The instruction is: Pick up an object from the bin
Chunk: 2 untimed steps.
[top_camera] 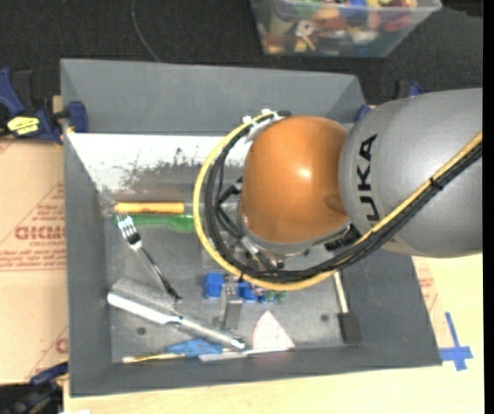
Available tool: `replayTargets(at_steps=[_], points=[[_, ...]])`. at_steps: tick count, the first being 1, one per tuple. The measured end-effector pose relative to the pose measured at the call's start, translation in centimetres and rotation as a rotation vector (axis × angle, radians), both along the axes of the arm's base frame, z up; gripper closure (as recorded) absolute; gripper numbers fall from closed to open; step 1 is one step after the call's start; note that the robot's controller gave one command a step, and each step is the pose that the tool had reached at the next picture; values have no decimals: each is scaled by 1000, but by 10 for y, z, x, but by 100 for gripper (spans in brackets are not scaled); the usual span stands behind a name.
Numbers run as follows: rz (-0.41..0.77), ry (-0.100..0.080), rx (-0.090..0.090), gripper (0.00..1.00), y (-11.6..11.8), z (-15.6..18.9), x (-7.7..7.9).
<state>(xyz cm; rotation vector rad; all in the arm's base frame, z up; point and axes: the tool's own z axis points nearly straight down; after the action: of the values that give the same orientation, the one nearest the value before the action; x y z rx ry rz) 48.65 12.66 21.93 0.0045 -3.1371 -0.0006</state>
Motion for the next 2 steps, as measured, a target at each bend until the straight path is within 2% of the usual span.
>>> replayTargets(at_steps=[1, 2], points=[[-4, -7, 1, 0, 0, 3, 2], [-63, -12, 4, 0, 68, -136, -6]])
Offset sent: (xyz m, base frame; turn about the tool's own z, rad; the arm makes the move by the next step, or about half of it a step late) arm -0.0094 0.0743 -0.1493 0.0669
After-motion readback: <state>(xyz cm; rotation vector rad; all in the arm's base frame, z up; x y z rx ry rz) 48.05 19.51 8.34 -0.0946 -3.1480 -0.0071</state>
